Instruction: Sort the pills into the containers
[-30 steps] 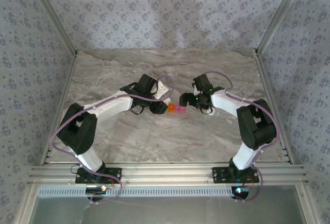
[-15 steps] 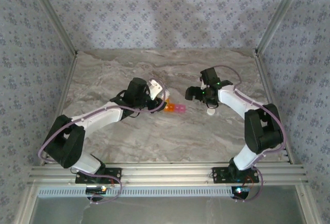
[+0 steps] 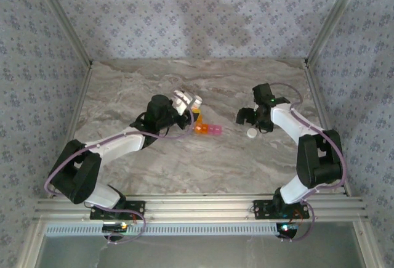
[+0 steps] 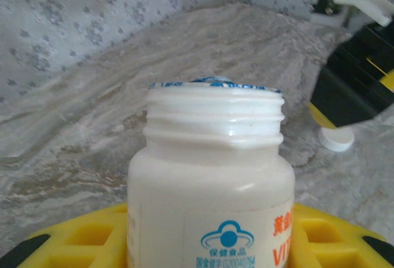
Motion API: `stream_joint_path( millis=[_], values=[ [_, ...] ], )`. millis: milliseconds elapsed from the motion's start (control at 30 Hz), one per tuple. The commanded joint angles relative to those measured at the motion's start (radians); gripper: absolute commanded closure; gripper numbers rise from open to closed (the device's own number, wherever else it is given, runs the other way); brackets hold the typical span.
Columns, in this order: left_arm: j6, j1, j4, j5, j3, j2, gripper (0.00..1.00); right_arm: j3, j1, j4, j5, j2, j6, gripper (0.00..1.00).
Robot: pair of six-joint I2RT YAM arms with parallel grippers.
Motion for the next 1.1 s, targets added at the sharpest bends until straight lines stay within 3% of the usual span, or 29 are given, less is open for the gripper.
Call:
stream_joint_path(
  millis=[0, 133, 400, 667, 1067],
  values=[
    [-0.014, 0.004, 0.146, -0.059, -0.008, -0.036, 1.0, -0.007, -0.016, -0.062, 0.008, -0.015, -0.042, 0.07],
    [-0.022, 0.005, 0.173, -0.057, 0.0, -0.032, 1.0, 0.005, -0.018, -0.093, 0.006, 0.02, -0.064, 0.14],
    [-0.02, 0.005, 0.195, 0.026, 0.024, -0.019, 1.0, 0.03, -0.017, -0.114, 0.039, 0.113, -0.075, 0.19],
    [-0.013, 0.004, 0.241, 0.141, 0.022, -0.006, 1.0, 0.048, -0.012, -0.088, 0.046, 0.163, -0.082, 0.31],
    [-0.009, 0.005, 0.243, 0.157, 0.016, -0.006, 1.0, 0.074, -0.009, -0.08, 0.054, 0.211, -0.093, 0.39]
  ],
)
